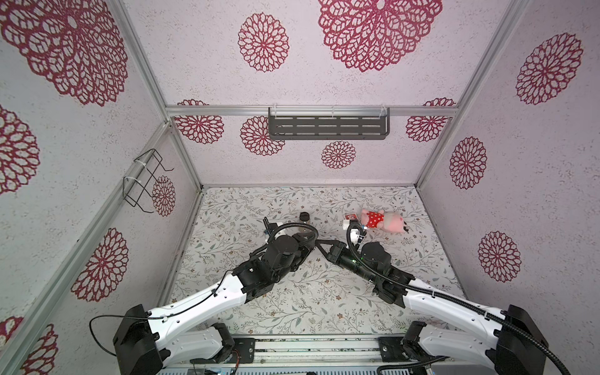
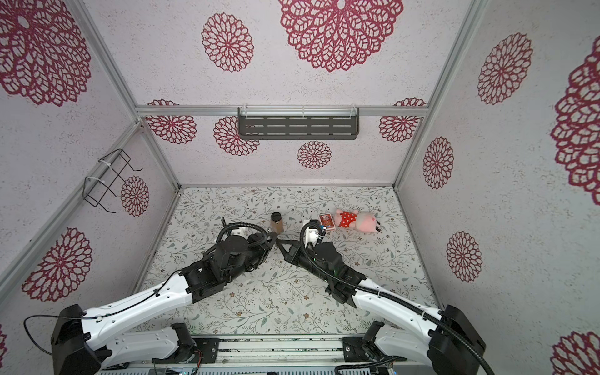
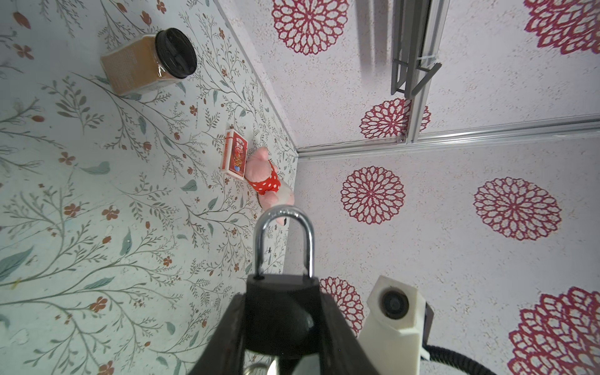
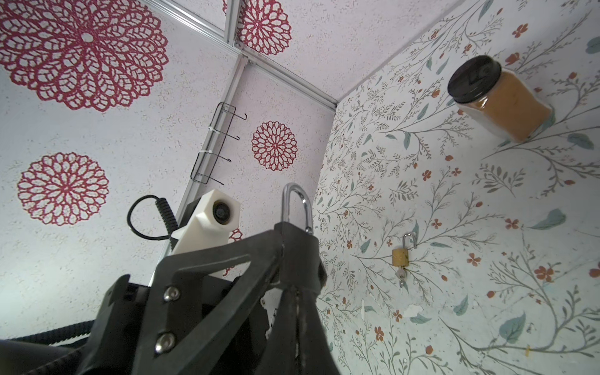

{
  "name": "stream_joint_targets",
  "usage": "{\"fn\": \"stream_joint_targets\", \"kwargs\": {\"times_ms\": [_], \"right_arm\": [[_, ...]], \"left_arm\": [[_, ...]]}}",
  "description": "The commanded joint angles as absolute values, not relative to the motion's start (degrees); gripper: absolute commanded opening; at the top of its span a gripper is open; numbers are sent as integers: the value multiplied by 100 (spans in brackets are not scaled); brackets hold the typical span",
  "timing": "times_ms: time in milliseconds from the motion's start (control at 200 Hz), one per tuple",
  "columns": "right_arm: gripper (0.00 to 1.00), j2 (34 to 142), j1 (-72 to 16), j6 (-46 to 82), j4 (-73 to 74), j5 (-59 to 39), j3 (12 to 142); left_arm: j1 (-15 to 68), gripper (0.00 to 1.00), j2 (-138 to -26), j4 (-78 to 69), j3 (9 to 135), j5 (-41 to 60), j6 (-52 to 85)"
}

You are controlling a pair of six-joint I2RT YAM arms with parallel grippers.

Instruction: Unlock with the key

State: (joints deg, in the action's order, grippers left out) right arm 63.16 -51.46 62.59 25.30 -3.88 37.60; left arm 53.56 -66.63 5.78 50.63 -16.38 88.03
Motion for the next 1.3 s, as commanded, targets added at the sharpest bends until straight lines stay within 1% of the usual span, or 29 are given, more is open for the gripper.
{"fn": "stream_joint_targets", "kwargs": {"times_ms": [0,85,270,390,540,775,916,1111,1191,1296], "right_arm": [[10,6172,-5253,5788,2281,-677,4123],[24,6107,-5225,5610,1991,-659,4236],[38,5973,-5188,5112,1211,-614,4572],[42,6150,-5107,4730,433,-760,5058],[46,6379,-5030,4114,-607,-787,5698],[52,6744,-4821,3498,-1567,-1095,6246],[54,7012,-4754,2987,-2406,-1112,6787],[56,7478,-4755,2451,-3042,-1175,7298],[56,7602,-4747,2298,-3171,-1189,7478],[59,7686,-4746,2263,-3168,-1207,7614]], "left_arm": [[5408,0,-6495,1192,5317,-1807,8474],[5392,0,-6400,1730,5263,-2074,8446],[5277,0,-5984,2154,5021,-2434,7768],[5236,0,-5643,2265,4844,-2613,6873],[5203,0,-5189,2214,4577,-2609,5562],[5203,0,-4545,1372,3789,-1774,3722],[5208,0,-4266,725,3341,-1357,3117],[5203,0,-4352,346,3210,-1153,2453],[5201,0,-4385,122,3135,-1116,2274],[5203,0,-4370,4,3048,-1090,2105]]}}
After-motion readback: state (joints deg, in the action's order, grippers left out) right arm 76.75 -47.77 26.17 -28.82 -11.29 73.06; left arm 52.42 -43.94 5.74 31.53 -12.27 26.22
